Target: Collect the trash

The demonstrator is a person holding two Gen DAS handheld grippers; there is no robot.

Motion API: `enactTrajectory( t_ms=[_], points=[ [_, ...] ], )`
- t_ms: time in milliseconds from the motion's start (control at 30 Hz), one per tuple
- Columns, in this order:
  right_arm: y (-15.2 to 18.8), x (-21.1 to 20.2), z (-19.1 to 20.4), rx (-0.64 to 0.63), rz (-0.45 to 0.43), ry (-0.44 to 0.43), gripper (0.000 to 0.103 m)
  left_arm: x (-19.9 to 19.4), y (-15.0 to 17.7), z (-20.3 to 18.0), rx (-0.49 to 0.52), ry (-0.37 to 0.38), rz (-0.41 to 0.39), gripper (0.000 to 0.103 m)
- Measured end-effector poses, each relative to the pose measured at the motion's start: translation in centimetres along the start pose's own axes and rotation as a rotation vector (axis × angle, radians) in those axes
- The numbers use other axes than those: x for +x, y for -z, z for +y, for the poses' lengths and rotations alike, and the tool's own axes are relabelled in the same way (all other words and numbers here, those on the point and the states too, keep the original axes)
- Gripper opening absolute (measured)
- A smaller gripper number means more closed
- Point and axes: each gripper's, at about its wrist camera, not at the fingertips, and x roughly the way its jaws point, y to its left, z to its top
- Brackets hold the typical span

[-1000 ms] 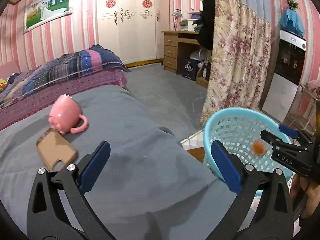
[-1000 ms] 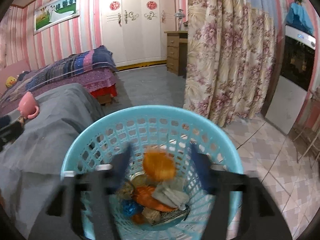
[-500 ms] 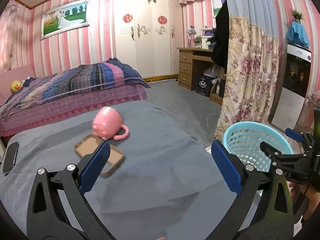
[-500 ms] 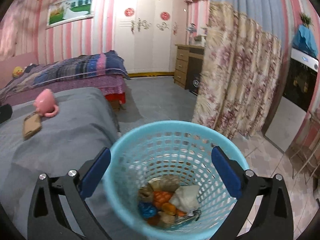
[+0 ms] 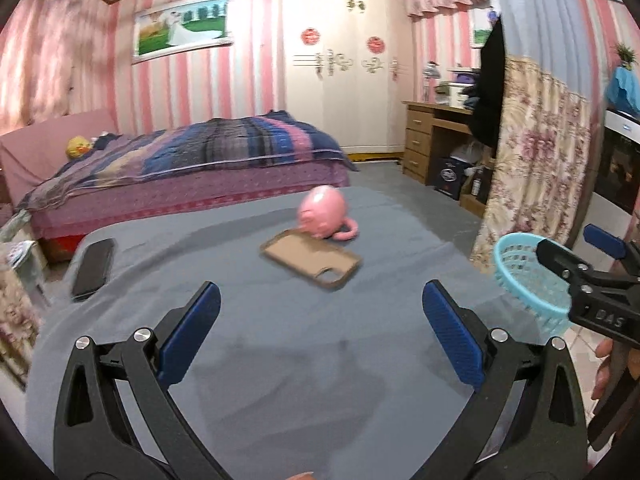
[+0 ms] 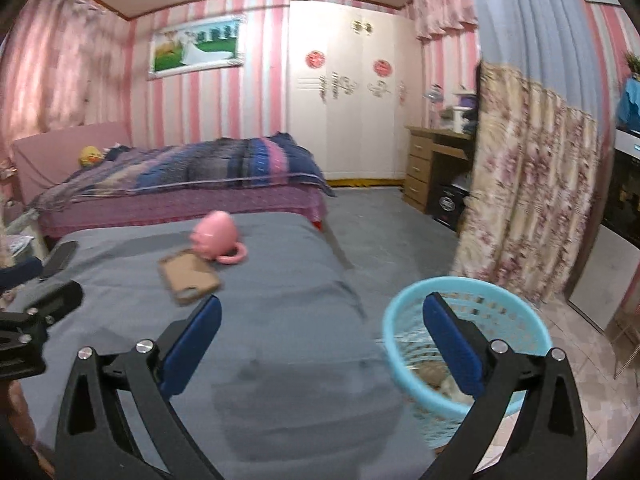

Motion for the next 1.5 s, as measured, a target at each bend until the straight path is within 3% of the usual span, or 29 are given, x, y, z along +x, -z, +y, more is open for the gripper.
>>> enactTrajectory(
  t_ms=[267, 567, 900, 1167, 1500],
  points=[
    [1.2, -3.4, 5.8, -0.065, -0.017, -0.061, 0.098, -3.3, 2.9, 4.5, -0.047, -0.073, -0.001, 0.098],
    [2.8, -4.9, 8.7, -0.076, -0.014, -0.107, 0.098, -4.4, 4.8, 6.2, -0.041, -0.102, 0.008, 0.098],
    [3.1, -4.3, 9.3, -0.068, -0.026, -0.116, 0.098, -4.1, 4.2, 8.2, -0.098, -0.11, -0.014, 0.098],
    [3.4, -3.0, 8.6, -0.059, -0.021, -0.11, 0.098, -1.6, 5.0, 9.2, -0.108, -0.15, 0.039, 0.098],
    [3.9, -1.9, 8.9, -0.022, 0.057, -0.074, 0.098, -1.0, 5.3, 8.2, -0.077, -0.131, 0.058, 0.098]
  ],
)
